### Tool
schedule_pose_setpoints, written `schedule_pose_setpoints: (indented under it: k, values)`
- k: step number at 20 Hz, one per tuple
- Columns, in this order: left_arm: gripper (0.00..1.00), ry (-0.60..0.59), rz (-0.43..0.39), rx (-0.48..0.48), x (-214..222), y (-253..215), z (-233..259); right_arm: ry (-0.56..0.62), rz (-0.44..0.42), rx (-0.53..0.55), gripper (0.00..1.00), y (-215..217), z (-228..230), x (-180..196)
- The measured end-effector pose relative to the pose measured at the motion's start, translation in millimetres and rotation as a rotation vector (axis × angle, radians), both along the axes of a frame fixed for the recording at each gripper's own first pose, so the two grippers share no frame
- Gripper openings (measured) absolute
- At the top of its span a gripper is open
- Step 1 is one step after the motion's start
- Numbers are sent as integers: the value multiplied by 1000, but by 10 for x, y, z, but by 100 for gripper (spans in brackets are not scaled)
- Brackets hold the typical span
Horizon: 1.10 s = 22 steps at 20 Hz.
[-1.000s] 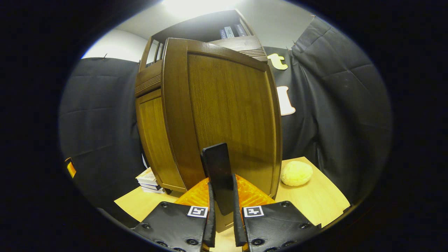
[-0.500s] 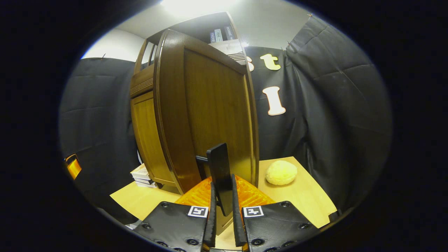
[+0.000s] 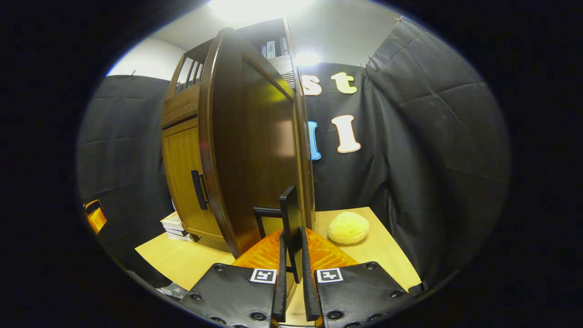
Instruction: Open the right door of the double-door shoe cabinet with the right hand, and open the left door with the left hand.
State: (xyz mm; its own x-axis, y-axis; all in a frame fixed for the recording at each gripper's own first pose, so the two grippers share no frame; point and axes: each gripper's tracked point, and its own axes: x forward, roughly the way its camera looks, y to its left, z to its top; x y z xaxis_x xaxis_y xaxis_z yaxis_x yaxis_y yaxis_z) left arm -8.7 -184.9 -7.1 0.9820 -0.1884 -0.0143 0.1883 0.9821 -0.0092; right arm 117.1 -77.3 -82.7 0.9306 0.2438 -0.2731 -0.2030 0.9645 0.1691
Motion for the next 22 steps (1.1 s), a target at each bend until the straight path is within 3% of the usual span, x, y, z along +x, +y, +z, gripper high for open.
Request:
schedule_pose_setpoints:
  k: [1, 2, 3, 7, 8, 9, 10, 15, 16, 20, 22]
  values:
    - [94, -5, -1, 6, 1, -63, 23, -3, -1, 4, 18, -49, -4, 9]
    - [94, -12, -3, 11, -5, -113, 47, -1, 3, 9, 7, -85, 3, -3]
    - [96, -14, -8, 12, 6, -172, 65, -3, -1, 10, 16, -131, -10, 5]
    - [97, -17, -32, 19, 121, -332, 92, -24, -48, 3, 16, -409, 46, -42]
    - [100, -18, -38, 21, 179, -356, 87, -21, -44, 17, 6, -418, 62, -77]
    - [100, -19, -46, 20, 248, -391, 87, -22, -45, 15, 7, -428, 60, -122]
    - [100, -21, -53, 18, 352, -431, 95, -33, -51, 1, 20, -460, 86, -163]
    - [100, -44, -77, 25, 1008, -484, 55, -89, -93, -72, 22, -511, 280, -441]
    - [100, -49, -80, 19, 1142, -484, 76, -94, -96, -77, 29, -504, 303, -510]
    - [100, -61, -85, 16, 1728, -462, 87, -104, -152, -106, 92, -526, 319, -673]
    - [100, -67, -81, 22, 1933, -445, 49, -98, -184, -111, 96, -529, 313, -738]
